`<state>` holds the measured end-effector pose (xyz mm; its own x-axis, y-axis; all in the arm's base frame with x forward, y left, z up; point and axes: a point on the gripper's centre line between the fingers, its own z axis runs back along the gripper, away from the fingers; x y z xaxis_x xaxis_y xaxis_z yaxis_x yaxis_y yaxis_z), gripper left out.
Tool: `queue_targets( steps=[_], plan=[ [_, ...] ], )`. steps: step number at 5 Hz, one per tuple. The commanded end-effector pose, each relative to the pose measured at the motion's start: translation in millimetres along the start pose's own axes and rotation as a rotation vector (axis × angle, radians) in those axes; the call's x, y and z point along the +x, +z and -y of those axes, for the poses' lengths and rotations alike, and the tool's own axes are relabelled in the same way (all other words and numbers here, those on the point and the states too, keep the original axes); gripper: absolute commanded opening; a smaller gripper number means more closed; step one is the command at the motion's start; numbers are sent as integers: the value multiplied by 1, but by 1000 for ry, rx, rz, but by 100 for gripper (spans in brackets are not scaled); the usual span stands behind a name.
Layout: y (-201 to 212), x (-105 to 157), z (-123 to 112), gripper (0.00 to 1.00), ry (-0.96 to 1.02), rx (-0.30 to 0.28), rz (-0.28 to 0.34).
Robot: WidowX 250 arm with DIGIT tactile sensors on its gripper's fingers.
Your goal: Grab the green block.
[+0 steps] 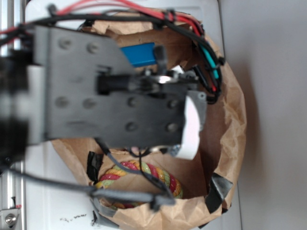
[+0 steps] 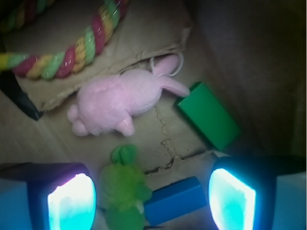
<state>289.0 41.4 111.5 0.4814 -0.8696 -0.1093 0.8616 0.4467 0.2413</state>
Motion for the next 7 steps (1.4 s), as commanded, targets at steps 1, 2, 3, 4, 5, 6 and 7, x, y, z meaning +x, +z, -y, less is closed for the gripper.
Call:
queue_targets(
  steps=[1,2,3,4,5,6,7],
  plan=[
    [4,-3,-14,100,-29,-69,14],
    [4,-3,-14,100,-29,-69,14],
    [4,-3,-14,100,-29,-69,14],
    [2,-6,-20,100,-207,-15,43],
    [2,-13,-23,100,-382,35,86],
    [-3,-13,-31,100,-513,80,106],
    [-7,-2,-33,100,-642,131,95]
  ],
)
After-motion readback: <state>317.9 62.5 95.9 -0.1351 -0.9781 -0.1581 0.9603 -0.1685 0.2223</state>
